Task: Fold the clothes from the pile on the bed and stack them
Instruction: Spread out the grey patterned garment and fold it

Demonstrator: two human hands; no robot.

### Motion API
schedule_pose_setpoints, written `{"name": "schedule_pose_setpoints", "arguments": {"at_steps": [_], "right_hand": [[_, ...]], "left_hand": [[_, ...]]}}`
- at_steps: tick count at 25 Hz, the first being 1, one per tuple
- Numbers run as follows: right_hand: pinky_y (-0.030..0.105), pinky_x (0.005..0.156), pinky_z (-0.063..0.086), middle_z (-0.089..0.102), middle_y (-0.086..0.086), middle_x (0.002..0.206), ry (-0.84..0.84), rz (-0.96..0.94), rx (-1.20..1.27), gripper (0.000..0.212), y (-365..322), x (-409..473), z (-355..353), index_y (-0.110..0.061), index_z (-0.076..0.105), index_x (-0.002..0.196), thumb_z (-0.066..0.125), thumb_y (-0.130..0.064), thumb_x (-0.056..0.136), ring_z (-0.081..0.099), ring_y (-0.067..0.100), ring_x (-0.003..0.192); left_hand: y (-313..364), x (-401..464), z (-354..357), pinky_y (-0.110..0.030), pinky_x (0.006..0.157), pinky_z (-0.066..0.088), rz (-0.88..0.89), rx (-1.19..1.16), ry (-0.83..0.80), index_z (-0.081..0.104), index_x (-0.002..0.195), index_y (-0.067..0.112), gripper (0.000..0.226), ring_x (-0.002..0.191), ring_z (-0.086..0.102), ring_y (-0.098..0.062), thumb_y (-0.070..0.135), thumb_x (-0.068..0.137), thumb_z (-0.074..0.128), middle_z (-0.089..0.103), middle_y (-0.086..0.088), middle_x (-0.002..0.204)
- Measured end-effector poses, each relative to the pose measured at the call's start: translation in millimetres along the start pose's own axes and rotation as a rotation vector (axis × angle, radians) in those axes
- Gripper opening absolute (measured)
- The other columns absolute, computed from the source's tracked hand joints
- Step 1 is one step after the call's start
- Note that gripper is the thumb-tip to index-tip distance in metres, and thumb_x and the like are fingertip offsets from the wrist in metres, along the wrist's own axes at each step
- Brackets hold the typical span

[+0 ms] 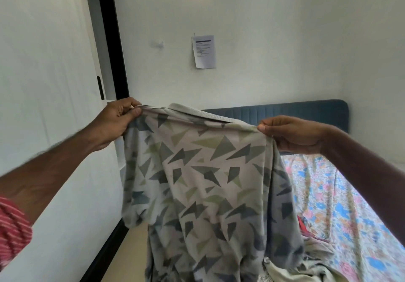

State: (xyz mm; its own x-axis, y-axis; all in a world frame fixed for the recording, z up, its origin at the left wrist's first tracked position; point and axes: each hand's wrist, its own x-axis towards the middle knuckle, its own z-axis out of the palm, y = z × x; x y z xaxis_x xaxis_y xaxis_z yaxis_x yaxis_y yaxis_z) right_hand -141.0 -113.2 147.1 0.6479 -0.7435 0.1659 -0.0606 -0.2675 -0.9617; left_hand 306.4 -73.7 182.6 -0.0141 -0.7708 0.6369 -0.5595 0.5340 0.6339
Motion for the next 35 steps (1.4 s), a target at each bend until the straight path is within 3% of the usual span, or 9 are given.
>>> {"name": "schedule_pose_setpoints", "arguments": {"at_steps": [5,9,14,18,22,25,30,33,35], "right_hand": [[0.025,0.070,0.061,0.067,0.014,0.076,-0.043,0.013,-0.111,0.022,11.5,11.4,10.2,-0.003,0.068,0.079,0.089,-0.004,0.072,0.069,0.021,0.072],[0.028,0.065,0.052,0.056,0.009,0.068,0.215,-0.010,-0.328,0.044,13.3,21.4,7.9,-0.015,0.059,0.065,0.099,-0.011,0.048,0.054,0.024,0.068],[0.051,0.095,0.058,0.074,0.024,0.109,0.190,0.132,-0.272,0.053,1.3,30.3,28.4,0.001,0.070,0.108,0.091,-0.005,0.060,0.074,0.039,0.100],[0.046,0.102,0.050,0.071,0.025,0.121,0.115,0.031,-0.108,0.056,-18.7,26.0,25.2,0.001,0.069,0.120,0.073,-0.045,0.088,0.067,0.038,0.108],[0.047,0.085,0.054,0.072,0.031,0.096,0.203,-0.024,-0.563,0.043,-24.4,32.0,20.7,0.010,0.073,0.096,0.070,-0.034,0.092,0.065,0.029,0.083],[0.034,0.070,0.047,0.063,0.009,0.071,0.320,-0.210,-0.450,0.026,-32.8,35.5,12.9,-0.003,0.070,0.078,0.077,-0.026,0.088,0.057,0.016,0.071],[0.028,0.058,0.051,0.068,0.005,0.076,0.467,-0.347,-0.300,0.018,-34.7,42.9,16.1,-0.015,0.068,0.085,0.073,-0.029,0.095,0.061,0.019,0.070],[0.025,0.056,0.046,0.060,-0.004,0.064,0.756,-0.593,-0.214,0.033,-49.3,50.7,15.2,-0.019,0.066,0.067,0.079,-0.040,0.090,0.053,0.010,0.060],[0.022,0.052,0.038,0.050,-0.006,0.058,0.749,-0.490,-0.457,0.049,-54.9,50.6,12.4,-0.013,0.062,0.059,0.074,-0.048,0.092,0.045,0.007,0.056]], "left_hand": [[0.6,2.9,-11.6,-0.028,0.074,0.056,0.006,-0.058,-0.027,0.077,0.091,0.023,0.012,0.080,0.066,-0.013,0.027,0.095,0.066,0.074,-0.006,0.087],[-8.1,2.5,-25.0,-0.044,0.087,0.054,0.021,0.167,-0.138,0.076,0.096,0.012,0.012,0.087,0.067,-0.021,0.021,0.093,0.070,0.074,-0.011,0.094],[-17.0,6.2,-20.0,-0.038,0.076,0.048,-0.008,0.131,-0.032,0.069,0.095,0.018,0.010,0.084,0.059,-0.020,0.020,0.101,0.061,0.067,-0.018,0.097],[-7.9,7.9,-21.6,-0.031,0.071,0.047,0.047,0.085,0.018,0.064,0.098,0.011,0.014,0.077,0.060,-0.013,0.022,0.103,0.058,0.068,-0.003,0.085],[-9.7,7.7,-26.9,-0.031,0.073,0.045,0.111,0.242,-0.008,0.066,0.089,0.012,0.014,0.073,0.055,-0.005,0.016,0.101,0.062,0.064,-0.002,0.082],[-8.8,5.5,-23.9,-0.031,0.073,0.053,0.047,0.016,0.051,0.069,0.089,0.014,0.012,0.079,0.061,-0.010,0.019,0.098,0.064,0.068,-0.003,0.087],[1.5,6.7,-31.1,-0.030,0.069,0.053,0.076,0.030,0.098,0.069,0.093,0.010,0.014,0.075,0.061,-0.008,0.022,0.097,0.065,0.069,0.003,0.082],[9.8,12.3,-33.3,-0.019,0.070,0.052,0.201,0.059,0.211,0.069,0.095,0.011,0.013,0.077,0.060,-0.008,0.022,0.100,0.064,0.067,-0.005,0.088],[11.0,18.5,-37.1,-0.025,0.072,0.050,0.219,0.169,0.199,0.068,0.092,0.010,0.015,0.077,0.059,-0.011,0.023,0.101,0.063,0.067,-0.008,0.087]]}}
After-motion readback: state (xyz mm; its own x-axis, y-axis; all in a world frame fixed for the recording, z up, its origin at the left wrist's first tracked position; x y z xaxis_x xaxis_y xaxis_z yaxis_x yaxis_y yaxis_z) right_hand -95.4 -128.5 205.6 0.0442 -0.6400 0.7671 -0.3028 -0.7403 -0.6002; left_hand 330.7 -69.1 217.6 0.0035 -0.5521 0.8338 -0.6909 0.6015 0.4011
